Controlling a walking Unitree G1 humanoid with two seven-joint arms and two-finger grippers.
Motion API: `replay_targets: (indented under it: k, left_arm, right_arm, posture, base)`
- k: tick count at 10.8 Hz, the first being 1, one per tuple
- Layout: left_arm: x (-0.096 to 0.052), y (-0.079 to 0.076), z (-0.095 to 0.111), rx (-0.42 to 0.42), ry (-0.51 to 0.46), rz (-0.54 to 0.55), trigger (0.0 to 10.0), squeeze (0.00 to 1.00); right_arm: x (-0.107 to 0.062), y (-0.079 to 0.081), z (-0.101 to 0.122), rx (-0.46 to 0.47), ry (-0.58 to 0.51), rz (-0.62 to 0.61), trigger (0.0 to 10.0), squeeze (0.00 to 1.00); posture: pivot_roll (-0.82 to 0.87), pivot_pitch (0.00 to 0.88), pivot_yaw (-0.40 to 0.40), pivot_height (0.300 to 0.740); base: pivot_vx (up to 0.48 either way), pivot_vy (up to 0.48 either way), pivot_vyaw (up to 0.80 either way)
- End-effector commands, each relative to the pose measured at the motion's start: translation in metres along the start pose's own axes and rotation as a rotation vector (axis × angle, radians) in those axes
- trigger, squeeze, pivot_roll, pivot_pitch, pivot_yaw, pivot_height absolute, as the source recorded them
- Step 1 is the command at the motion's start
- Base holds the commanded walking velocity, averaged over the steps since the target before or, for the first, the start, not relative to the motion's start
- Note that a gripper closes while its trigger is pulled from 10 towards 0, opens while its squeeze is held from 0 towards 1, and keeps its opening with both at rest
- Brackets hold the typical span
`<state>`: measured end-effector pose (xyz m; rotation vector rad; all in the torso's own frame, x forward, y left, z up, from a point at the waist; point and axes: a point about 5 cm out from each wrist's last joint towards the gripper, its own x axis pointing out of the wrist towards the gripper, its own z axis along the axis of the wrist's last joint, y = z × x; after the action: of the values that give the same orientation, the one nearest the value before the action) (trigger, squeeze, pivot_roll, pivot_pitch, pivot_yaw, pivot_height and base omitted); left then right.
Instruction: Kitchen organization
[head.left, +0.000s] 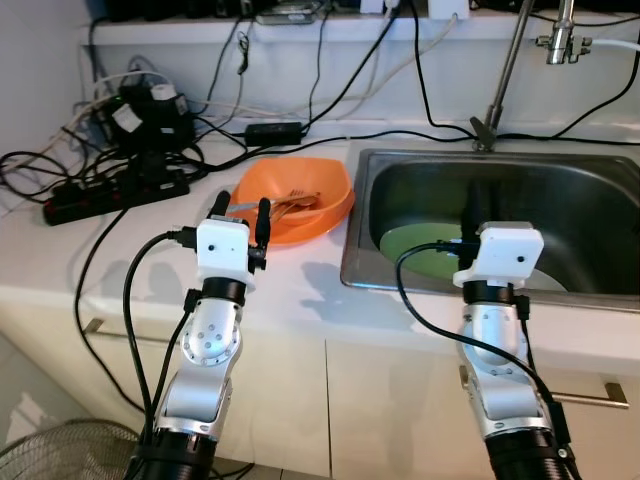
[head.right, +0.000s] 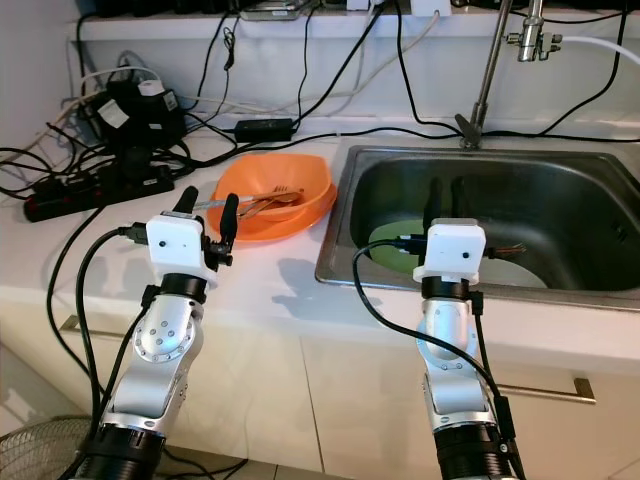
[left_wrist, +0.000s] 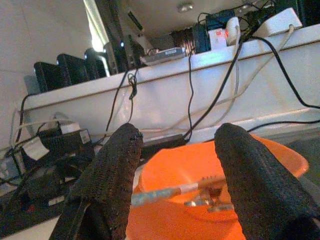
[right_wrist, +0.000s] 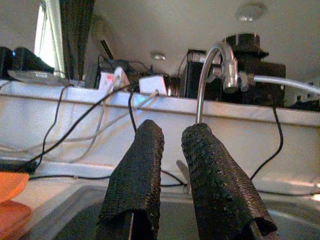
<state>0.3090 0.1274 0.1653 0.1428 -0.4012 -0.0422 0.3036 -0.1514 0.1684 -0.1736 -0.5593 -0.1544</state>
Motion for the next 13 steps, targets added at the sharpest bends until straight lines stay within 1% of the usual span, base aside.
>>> replay_targets:
  k: [1,4,5,6,7,8,9,10,11,13]
  left_arm:
    - [0.000,0.001,-0.004,0.014,0.003,0.022,10.0,0.00]
    - [-0.002,0.006,0.001,-0.030,-0.036,0.088,10.0,0.00]
    - [0.000,0.012,0.005,-0.054,-0.052,0.120,10.0,0.00]
    - [0.002,0.018,0.011,-0.094,-0.067,0.139,10.0,0.00]
    - [0.002,0.020,0.013,-0.100,-0.069,0.134,10.0,0.00]
    - [0.000,0.028,0.012,-0.087,-0.065,0.146,10.0,0.00]
    - [0.000,0.037,0.007,-0.107,-0.039,0.177,10.0,0.00]
    - [0.000,0.042,0.000,-0.201,0.014,0.199,10.0,0.00]
    - [0.000,0.047,-0.010,-0.329,0.064,0.236,10.0,0.00]
    - [0.001,0.048,-0.019,-0.446,0.105,0.229,10.0,0.00]
  right_arm:
    - [-0.004,0.008,-0.004,0.003,0.011,0.016,10.0,0.00]
    - [-0.008,0.018,-0.006,0.014,0.003,0.007,10.0,0.00]
    - [-0.010,0.020,-0.005,0.022,0.001,0.009,10.0,0.00]
    - [-0.011,0.024,-0.005,0.034,0.001,0.017,10.0,0.00]
    - [-0.012,0.024,-0.005,0.036,0.002,0.019,10.0,0.00]
    - [-0.011,0.024,-0.006,0.032,0.001,0.020,10.0,0.00]
    - [-0.011,0.024,-0.007,0.029,0.003,0.019,10.0,0.00]
    - [-0.011,0.025,-0.008,0.027,0.009,0.021,10.0,0.00]
    - [-0.011,0.026,-0.008,0.027,0.013,0.022,10.0,0.00]
    - [-0.009,0.025,-0.008,0.027,0.010,0.018,10.0,0.00]
  posture:
    - [0.04,0.000,0.099,0.740]
    - [0.03,0.000,0.103,0.740]
    - [0.03,0.000,0.100,0.740]
    - [0.04,0.000,0.096,0.740]
    - [0.04,0.000,0.094,0.740]
    - [0.05,0.000,0.084,0.740]
    - [0.06,0.000,0.079,0.740]
    - [0.06,0.000,0.079,0.740]
    - [0.06,0.000,0.078,0.740]
    - [0.05,0.000,0.076,0.740]
  base:
    - [0.000,0.000,0.00]
    - [0.000,0.000,0.00]
    - [0.000,0.000,0.00]
    - [0.000,0.000,0.00]
    - [0.000,0.000,0.00]
    - [0.000,0.000,0.00]
    - [0.000,0.000,0.00]
    - [0.000,0.000,0.00]
    - [0.000,0.000,0.00]
    - [0.000,0.000,0.00]
